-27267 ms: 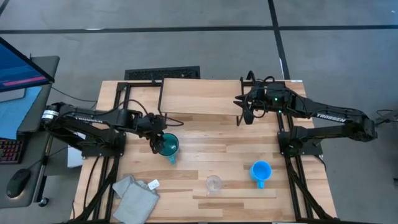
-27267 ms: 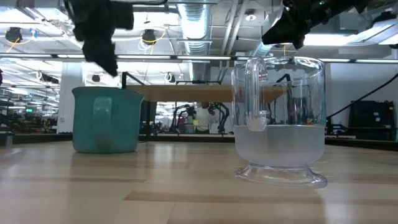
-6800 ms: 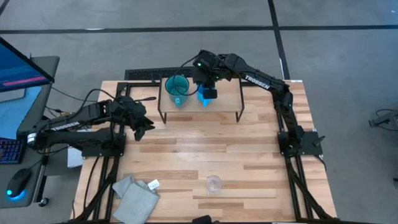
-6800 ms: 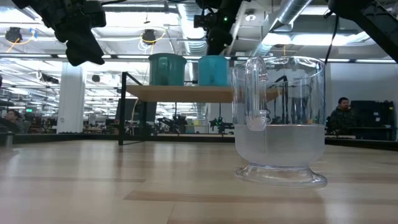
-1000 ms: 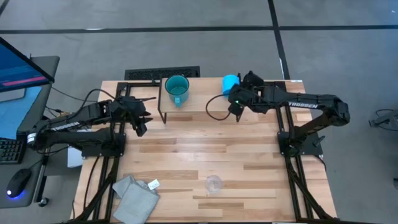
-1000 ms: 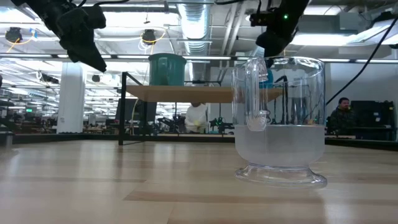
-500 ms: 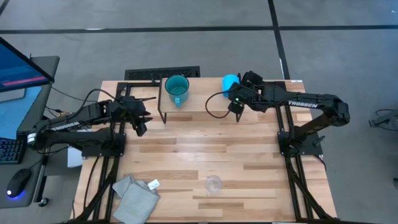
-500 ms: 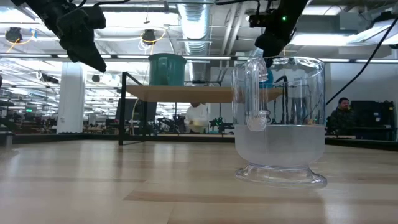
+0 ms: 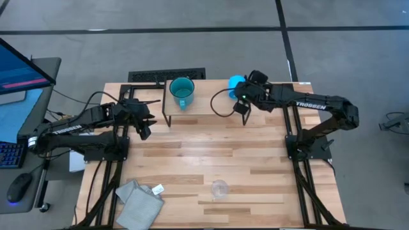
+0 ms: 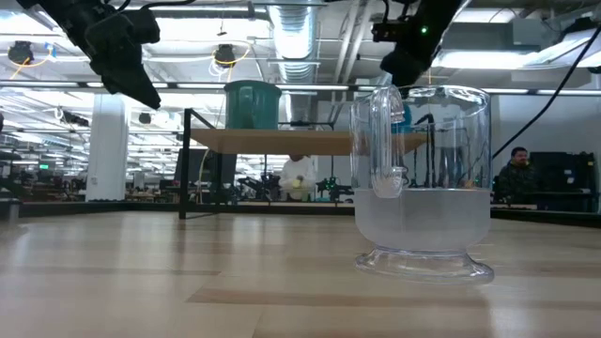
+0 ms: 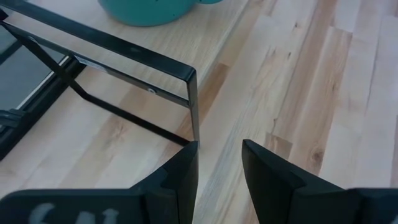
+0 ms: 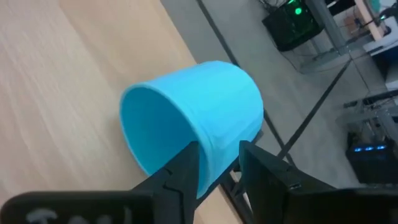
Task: Stack small to large cups/mugs on shelf
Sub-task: Put the light blue mug on the shelf
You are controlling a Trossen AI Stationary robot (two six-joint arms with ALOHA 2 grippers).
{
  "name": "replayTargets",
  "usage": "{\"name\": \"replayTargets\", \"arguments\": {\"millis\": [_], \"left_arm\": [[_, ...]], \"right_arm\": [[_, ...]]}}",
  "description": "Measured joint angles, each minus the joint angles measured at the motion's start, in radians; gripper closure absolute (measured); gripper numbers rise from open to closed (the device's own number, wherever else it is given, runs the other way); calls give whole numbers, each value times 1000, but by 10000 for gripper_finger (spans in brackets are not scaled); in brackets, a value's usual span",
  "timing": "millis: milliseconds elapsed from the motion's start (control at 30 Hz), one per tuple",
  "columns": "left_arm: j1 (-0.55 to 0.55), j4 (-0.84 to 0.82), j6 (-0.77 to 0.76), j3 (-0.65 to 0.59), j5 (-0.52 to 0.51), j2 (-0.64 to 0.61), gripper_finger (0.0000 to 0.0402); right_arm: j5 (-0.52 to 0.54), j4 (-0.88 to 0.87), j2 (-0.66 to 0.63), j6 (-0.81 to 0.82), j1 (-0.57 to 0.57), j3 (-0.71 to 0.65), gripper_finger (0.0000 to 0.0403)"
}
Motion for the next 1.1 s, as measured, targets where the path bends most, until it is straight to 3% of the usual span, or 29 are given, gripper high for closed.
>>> {"name": "replayTargets", "arguments": {"millis": [167, 333, 533, 700, 867, 1100], "left_arm": [[0, 0, 0, 0, 0, 0, 288], [0, -3, -5, 0, 0, 0, 288], [0, -15, -16, 0, 0, 0, 288], [0, -14, -15, 0, -1, 0, 288], [0, -14, -14, 0, -1, 0, 288], [0, -4, -13, 0, -2, 0, 287]], "right_arm": [[-33, 8, 46, -10, -25, 1, 274], [11, 59, 113, -42, -25, 6, 288], [56, 56, 127, -55, -26, 5, 378], [54, 48, 85, -65, -31, 1, 393], [-40, 23, 22, -57, -29, 16, 398], [-162, -174, 35, 24, -41, 168, 400]]}}
